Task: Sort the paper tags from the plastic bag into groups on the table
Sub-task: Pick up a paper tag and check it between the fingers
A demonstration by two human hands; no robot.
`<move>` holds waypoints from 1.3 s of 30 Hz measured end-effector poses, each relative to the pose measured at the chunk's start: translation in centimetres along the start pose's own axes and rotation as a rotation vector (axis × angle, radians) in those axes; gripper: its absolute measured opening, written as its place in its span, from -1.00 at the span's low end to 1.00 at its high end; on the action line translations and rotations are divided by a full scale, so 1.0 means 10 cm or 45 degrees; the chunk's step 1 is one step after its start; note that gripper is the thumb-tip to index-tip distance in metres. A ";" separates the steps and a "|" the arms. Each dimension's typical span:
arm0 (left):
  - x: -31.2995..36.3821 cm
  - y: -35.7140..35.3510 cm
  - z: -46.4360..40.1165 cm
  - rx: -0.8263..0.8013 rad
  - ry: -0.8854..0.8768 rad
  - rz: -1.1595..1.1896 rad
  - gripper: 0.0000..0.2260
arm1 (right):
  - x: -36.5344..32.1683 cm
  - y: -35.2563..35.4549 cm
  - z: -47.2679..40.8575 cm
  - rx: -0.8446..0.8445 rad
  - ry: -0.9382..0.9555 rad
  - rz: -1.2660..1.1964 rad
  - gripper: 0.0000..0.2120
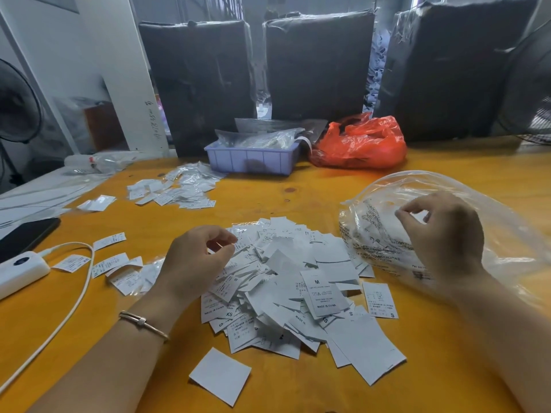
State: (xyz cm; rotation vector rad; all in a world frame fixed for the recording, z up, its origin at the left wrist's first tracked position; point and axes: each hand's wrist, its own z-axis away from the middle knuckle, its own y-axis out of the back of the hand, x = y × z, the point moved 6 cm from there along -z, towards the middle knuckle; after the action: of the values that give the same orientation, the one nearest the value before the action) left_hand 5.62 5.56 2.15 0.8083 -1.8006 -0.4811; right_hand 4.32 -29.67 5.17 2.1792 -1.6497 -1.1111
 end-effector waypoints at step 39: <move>0.46 -0.22 0.25 -0.462 0.090 0.913 -0.88 | -0.67 -0.45 0.60 -1.215 0.287 -0.309 -0.57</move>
State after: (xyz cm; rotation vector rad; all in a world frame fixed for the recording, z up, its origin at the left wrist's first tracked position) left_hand 2.98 0.54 2.81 -0.0861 -1.7263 -0.2795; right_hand 3.05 -20.36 1.42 1.7540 -0.5477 -1.2795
